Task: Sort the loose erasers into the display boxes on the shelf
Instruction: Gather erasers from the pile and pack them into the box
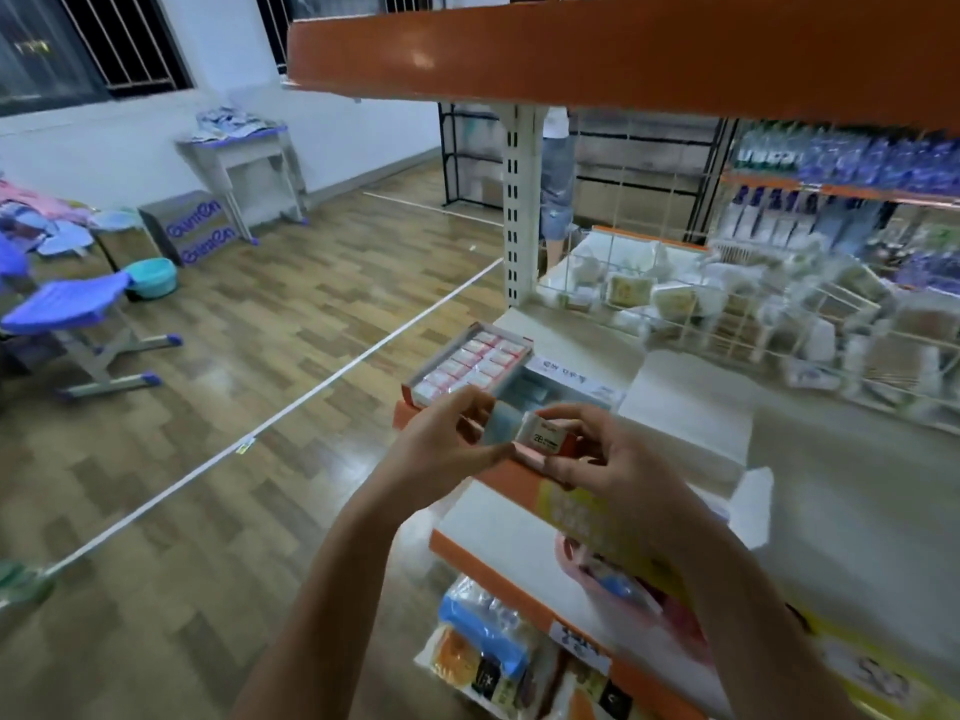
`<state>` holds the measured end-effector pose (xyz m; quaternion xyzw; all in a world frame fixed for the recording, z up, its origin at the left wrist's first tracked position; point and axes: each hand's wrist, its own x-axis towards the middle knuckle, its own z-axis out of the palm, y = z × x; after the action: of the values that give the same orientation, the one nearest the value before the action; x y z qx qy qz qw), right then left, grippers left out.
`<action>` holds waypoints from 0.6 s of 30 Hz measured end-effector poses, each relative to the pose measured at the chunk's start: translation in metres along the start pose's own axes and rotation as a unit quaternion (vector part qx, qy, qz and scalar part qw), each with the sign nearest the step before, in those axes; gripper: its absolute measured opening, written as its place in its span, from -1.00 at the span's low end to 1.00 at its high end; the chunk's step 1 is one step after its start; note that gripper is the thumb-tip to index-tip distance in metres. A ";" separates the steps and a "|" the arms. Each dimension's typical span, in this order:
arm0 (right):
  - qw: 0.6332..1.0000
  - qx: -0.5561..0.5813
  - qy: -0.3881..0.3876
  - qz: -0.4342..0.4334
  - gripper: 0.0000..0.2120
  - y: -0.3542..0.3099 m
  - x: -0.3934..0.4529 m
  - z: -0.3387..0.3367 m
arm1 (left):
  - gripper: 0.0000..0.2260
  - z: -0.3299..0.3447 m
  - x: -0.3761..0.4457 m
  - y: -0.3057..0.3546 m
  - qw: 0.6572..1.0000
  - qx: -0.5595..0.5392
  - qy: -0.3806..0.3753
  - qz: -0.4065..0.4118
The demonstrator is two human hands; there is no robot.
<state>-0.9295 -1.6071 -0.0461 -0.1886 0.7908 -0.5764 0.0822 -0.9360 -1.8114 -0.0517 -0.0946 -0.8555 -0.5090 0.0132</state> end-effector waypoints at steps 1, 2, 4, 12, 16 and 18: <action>1.000 -0.011 -0.001 0.006 -0.65 0.000 0.010 0.000 | -0.73 -0.005 0.011 -0.006 1.000 -0.001 -0.003 -0.005; 1.000 -0.019 0.000 0.008 -0.65 0.000 0.020 0.000 | -0.73 -0.009 0.020 -0.012 1.000 -0.006 -0.006 -0.008; 0.999 -0.030 0.016 0.011 -0.65 0.001 0.038 0.000 | -0.74 -0.017 0.036 -0.020 1.000 -0.020 -0.013 -0.017; 0.989 -0.116 0.066 0.059 -0.71 0.010 0.099 0.019 | -0.71 -0.056 0.088 -0.053 0.995 -0.048 -0.066 -0.053; 0.980 -0.155 0.097 0.080 -0.71 0.010 0.124 0.038 | -0.74 -0.078 0.108 -0.068 0.988 -0.078 -0.126 -0.042; 0.972 -0.191 0.104 0.093 -0.69 0.010 0.139 0.046 | -0.76 -0.086 0.119 -0.074 0.982 -0.099 -0.153 -0.046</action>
<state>-1.0428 -1.6995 -0.0586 -0.0650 0.9044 -0.4214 0.0153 -1.0720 -1.9035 -0.0606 -0.1327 -0.7965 -0.5704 -0.1505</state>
